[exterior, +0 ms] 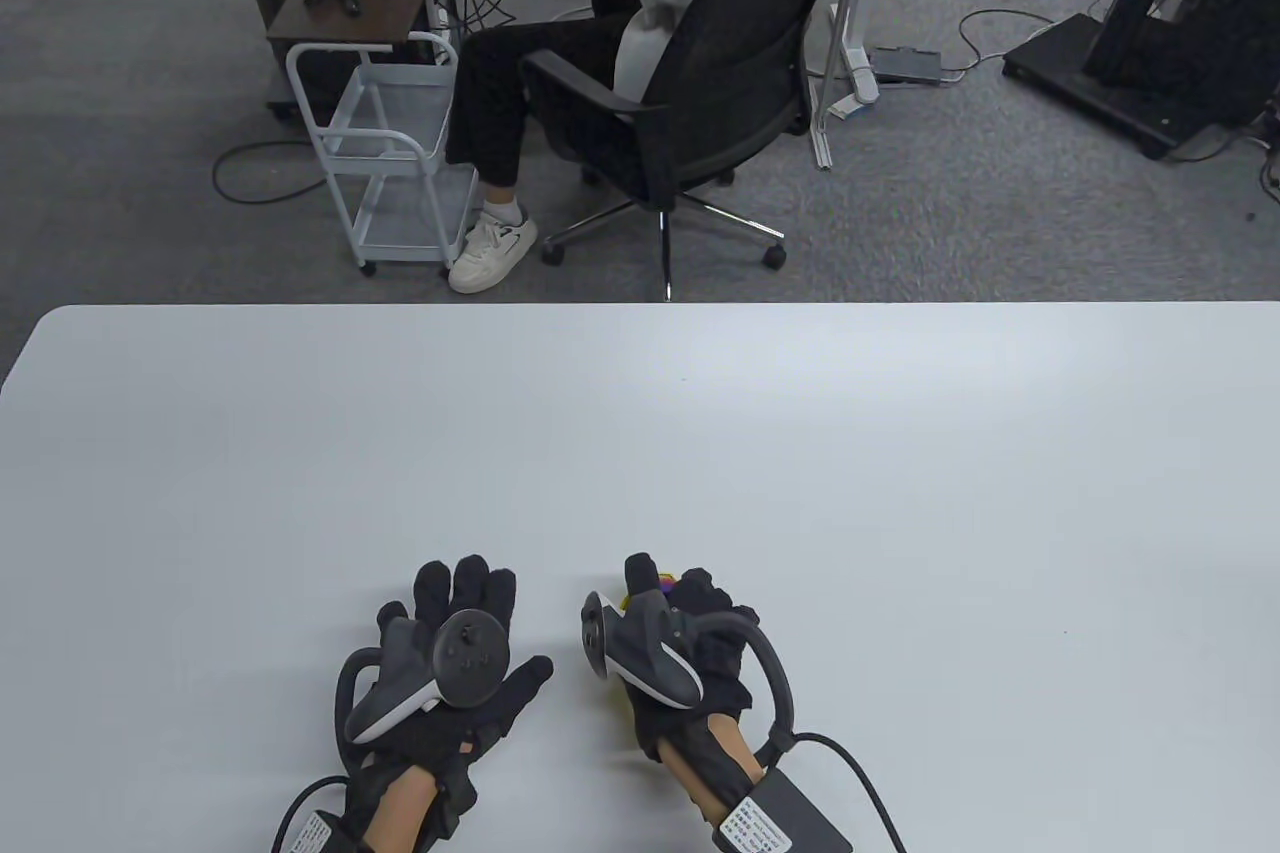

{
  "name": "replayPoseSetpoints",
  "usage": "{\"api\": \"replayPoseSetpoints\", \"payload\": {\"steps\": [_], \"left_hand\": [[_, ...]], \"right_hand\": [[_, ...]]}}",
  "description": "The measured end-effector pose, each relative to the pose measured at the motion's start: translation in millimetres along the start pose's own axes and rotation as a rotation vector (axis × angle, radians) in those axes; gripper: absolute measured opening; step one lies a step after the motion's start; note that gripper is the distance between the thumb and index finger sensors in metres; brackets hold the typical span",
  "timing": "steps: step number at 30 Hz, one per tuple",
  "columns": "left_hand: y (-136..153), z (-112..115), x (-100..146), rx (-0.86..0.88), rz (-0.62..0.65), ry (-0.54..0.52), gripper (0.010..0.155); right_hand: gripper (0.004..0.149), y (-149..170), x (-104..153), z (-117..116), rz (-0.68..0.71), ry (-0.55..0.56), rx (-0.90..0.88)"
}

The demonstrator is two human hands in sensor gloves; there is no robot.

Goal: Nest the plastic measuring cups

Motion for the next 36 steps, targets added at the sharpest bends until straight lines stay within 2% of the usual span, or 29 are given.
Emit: {"api": "replayPoseSetpoints", "payload": {"steps": [3,9,15,20,25,28,36], "left_hand": [[1,-1,0,-0.010,0.000,-0.011,0.090],[6,-12,6,-0.055,-0.005,-0.101,0.091],[6,-16,9,-0.084,-0.006,-0.137,0.090],[1,-17,11,-0.097,0.007,-0.143,0.090],[-1,-15,11,-0.102,0.012,-0.143,0.089],[-1,-15,10,-0.102,0.007,-0.137,0.089],[-5,-11,6,-0.091,0.015,-0.119,0.088]], "right_hand": [[0.077,6,2,6,0.019,0.011,-0.055],[0.078,44,18,29,0.047,0.221,-0.084],[0.079,93,24,20,0.060,0.336,-0.101],[0.080,109,24,3,0.080,0.358,-0.082],[0.081,108,21,-8,0.129,0.348,-0.179],[0.081,113,22,-11,0.119,0.366,-0.138],[0.080,134,18,-25,0.111,0.305,-0.206]]}}
Point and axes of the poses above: the tracker on the back of each hand, its own y axis roughly to the little-finger side, its own x axis roughly from the fingertips to the wrist, z = x × y, the point moved 2 cm from there along -x, roughly from the wrist to the fingertips, and after that the axes turned 2 degrees about -x, right-handed, at the moved point
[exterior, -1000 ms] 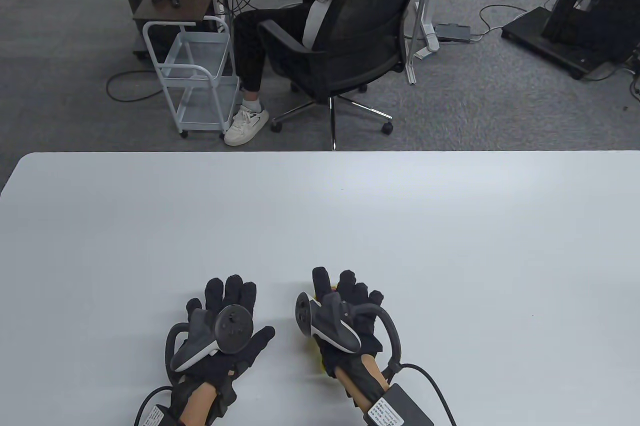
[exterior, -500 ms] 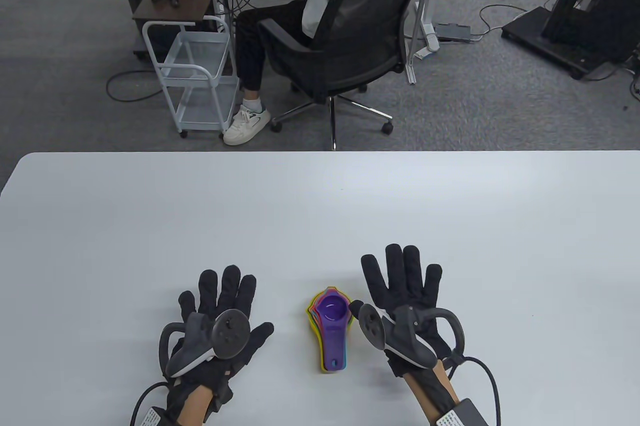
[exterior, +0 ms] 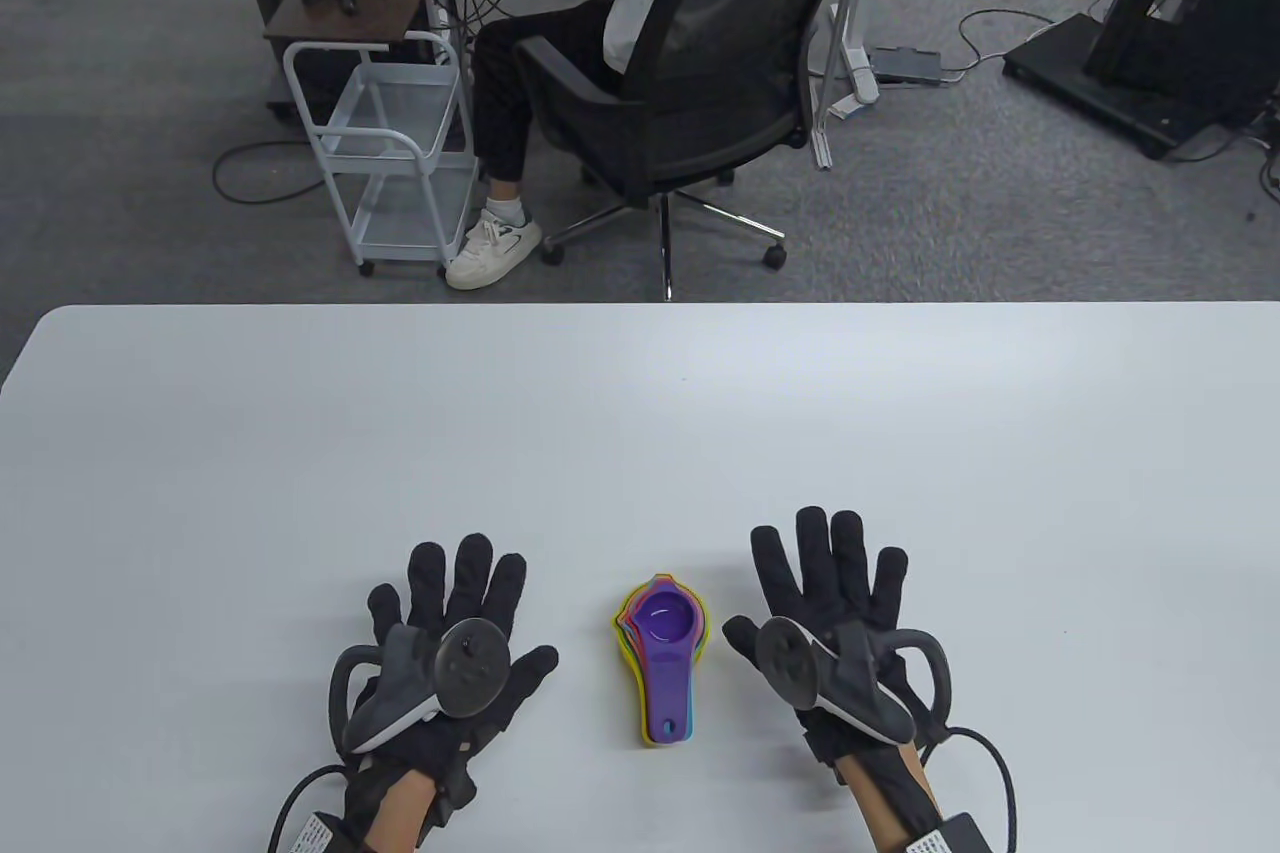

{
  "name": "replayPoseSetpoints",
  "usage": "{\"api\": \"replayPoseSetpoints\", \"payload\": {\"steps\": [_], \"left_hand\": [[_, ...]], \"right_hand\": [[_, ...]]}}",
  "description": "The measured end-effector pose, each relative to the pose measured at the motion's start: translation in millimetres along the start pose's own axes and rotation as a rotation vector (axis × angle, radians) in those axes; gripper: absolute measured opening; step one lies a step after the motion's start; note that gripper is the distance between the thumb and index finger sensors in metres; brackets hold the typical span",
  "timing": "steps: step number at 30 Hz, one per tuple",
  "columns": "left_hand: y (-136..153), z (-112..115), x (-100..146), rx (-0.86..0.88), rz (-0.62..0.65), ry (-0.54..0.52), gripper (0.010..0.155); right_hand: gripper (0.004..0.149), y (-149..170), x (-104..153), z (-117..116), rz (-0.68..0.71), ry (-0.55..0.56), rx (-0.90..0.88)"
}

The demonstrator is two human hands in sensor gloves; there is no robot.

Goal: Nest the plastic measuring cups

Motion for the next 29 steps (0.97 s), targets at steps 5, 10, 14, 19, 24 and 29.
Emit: {"api": "replayPoseSetpoints", "payload": {"steps": [5,10,14,19,24,29], "left_hand": [[-2.3,-0.2,0.6,-0.029,-0.002,-0.005,0.088],[-2.0,1.1,0.8,-0.026,-0.003,-0.005,0.088],[-1.1,1.8,0.8,-0.024,-0.006,0.004,0.088],[-0.4,2.3,0.7,-0.019,-0.008,0.012,0.088],[0.8,3.9,0.6,0.000,-0.008,0.017,0.088],[1.7,4.1,0.2,-0.004,-0.010,0.025,0.088]], "right_hand": [[0.080,3.1,-0.1,-0.4,0.001,-0.008,-0.027],[0.080,-2.9,1.0,0.6,0.028,-0.005,-0.024],[0.080,-3.8,0.6,-1.8,0.033,-0.019,-0.023],[0.080,-1.7,-1.3,-7.0,0.025,-0.041,-0.026],[0.081,-2.3,-0.1,-6.9,0.033,-0.039,-0.028],[0.081,-2.4,0.3,-5.5,0.037,-0.026,-0.035]]}}
Point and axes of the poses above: the tracker on the back of each hand, its own y axis roughly to the little-finger side, its own x axis roughly from the fingertips to the wrist, z = x × y, the point moved 2 cm from there along -x, roughly from the wrist to the fingertips, and after that the axes turned 2 degrees about -x, right-handed, at the moved point
